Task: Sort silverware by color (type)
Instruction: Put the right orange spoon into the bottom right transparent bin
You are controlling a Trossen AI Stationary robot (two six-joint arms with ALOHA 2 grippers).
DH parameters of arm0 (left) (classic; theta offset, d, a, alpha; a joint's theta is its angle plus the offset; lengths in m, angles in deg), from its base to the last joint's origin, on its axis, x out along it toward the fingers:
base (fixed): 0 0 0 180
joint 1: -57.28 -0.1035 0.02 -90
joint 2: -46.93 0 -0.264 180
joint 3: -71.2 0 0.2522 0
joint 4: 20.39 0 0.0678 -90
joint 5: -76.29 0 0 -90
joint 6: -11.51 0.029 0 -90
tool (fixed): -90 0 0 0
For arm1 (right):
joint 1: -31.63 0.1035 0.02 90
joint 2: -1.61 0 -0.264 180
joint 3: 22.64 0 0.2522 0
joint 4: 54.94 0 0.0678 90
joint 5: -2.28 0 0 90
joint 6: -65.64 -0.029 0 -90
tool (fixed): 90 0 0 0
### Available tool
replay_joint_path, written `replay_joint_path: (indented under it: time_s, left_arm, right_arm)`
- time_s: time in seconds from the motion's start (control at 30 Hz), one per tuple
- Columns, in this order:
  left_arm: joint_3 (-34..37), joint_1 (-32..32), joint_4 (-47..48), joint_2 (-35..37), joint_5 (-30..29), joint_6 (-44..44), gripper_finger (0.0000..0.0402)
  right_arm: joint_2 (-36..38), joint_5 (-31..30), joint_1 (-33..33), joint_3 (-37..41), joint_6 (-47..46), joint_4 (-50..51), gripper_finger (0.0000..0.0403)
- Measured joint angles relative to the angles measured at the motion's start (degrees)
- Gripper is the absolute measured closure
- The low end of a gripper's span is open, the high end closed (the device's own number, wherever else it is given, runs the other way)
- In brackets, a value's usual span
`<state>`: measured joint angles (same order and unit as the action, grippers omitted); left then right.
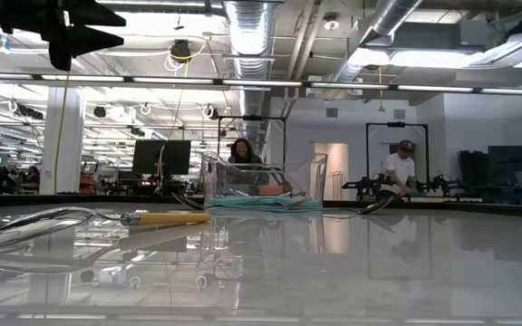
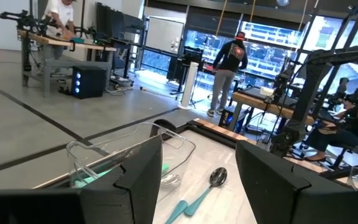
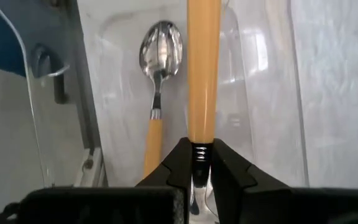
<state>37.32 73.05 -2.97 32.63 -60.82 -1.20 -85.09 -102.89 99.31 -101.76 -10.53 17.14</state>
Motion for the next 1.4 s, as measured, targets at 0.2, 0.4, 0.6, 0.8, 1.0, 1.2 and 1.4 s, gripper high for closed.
replay_joint_path:
  time_s: [0.2, 0.4, 0.6, 0.8, 1.0, 1.2, 1.4]
  left_arm:
    - [0.00, -0.01, -0.02, 0.00, -0.07, 0.00, 0.0212]
    - [0.00, 0.00, -0.08, 0.01, -0.07, 0.20, 0.0212]
    - [0.00, 0.00, -0.09, 0.01, -0.04, 0.22, 0.0212]
    - [0.00, 0.00, -0.11, 0.00, -0.04, 0.47, 0.0212]
    - [0.00, -0.02, -0.13, 0.02, -0.04, 0.98, 0.0212]
    - [0.00, 0.00, -0.13, -0.01, -0.04, 0.98, 0.0212]
    - [0.00, 0.00, -0.13, 0.00, -0.07, 0.97, 0.0212]
  right_arm:
    - [0.04, -2.19, -0.35, 1.16, -1.82, -0.60, 0.0341]
    - [0.04, -1.54, -0.35, 3.94, -1.96, -4.83, 0.0341]
    - [0.04, 0.00, -0.32, 5.98, -3.23, -8.21, 0.0341]
    - [0.04, 0.49, 0.94, 8.48, -6.13, -10.72, 0.0341]
    - [0.02, 0.47, 1.77, 9.49, -7.87, -11.20, 0.0341]
    - [-0.19, 0.45, 1.95, 9.46, -8.00, -11.18, 0.0341]
    - [-3.52, 0.48, 1.95, 9.44, -7.98, -12.01, 0.0341]
